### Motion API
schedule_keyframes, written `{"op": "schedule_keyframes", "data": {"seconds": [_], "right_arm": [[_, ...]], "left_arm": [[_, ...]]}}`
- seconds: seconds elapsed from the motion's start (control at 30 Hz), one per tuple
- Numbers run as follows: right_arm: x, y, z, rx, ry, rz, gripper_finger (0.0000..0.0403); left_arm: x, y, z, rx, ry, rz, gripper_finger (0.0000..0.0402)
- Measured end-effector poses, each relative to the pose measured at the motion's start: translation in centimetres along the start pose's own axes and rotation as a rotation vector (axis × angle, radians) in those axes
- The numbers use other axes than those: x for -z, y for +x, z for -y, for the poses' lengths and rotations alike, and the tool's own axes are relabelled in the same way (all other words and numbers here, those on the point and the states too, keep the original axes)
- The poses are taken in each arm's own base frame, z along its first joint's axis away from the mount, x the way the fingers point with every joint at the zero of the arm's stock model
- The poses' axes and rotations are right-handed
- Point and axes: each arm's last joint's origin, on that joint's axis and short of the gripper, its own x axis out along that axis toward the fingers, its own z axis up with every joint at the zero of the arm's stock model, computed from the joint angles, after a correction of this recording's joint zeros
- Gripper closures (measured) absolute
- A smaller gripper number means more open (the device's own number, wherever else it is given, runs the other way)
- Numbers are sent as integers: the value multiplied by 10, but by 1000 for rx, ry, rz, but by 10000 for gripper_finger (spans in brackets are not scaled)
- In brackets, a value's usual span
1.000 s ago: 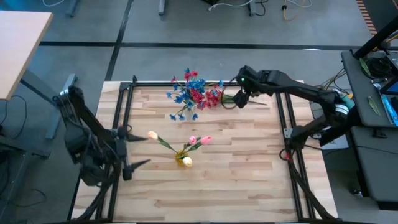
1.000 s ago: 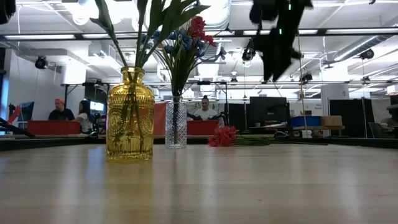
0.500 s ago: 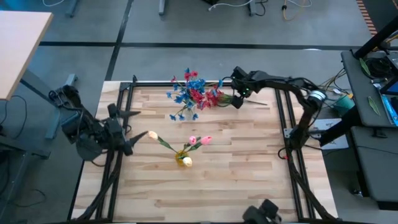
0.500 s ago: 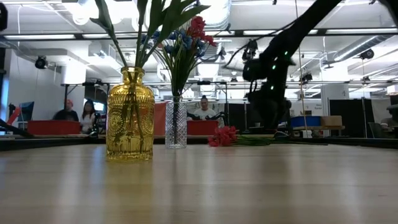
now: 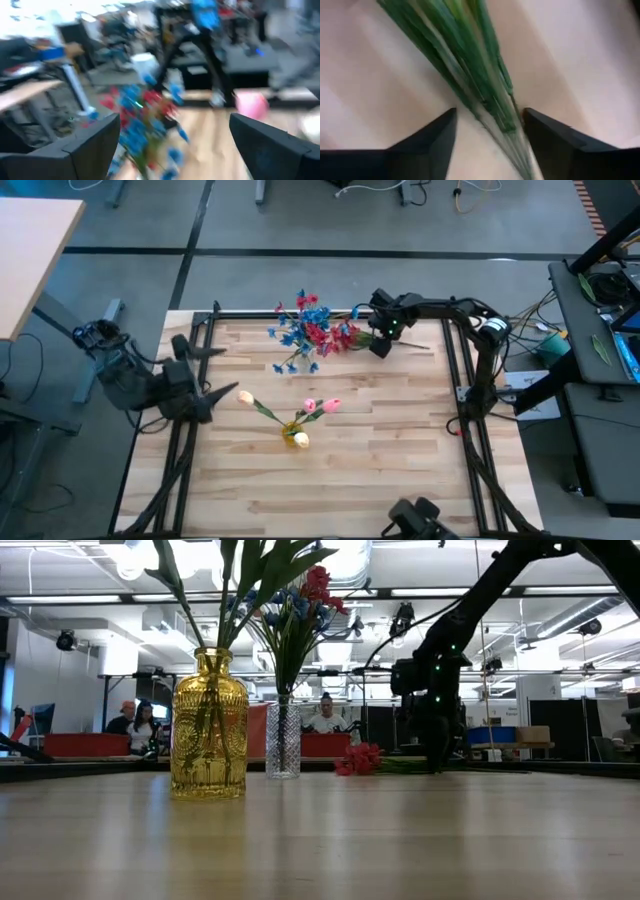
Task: Sort flowers into vase by color
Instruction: Put the red flowers into the transparent vase
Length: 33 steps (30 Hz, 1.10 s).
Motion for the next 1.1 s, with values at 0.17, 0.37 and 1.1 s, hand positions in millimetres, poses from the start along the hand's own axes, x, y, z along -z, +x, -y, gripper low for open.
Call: {"op": "schedule_keyframes", "data": {"seconds": [0.17,0.37,1.1], "right_arm": [[3,-10,-1,-7,-1,3,287],[4,-19,-3,-28,-10,17,385],[20,-164,-18,-55,-6,632,390]], "left_arm": [[-24,7,-7,-118,-28,107,45],[-34,14,-22,-28,-8,203,45],[-28,35,-40,29,-7,197,45]]}}
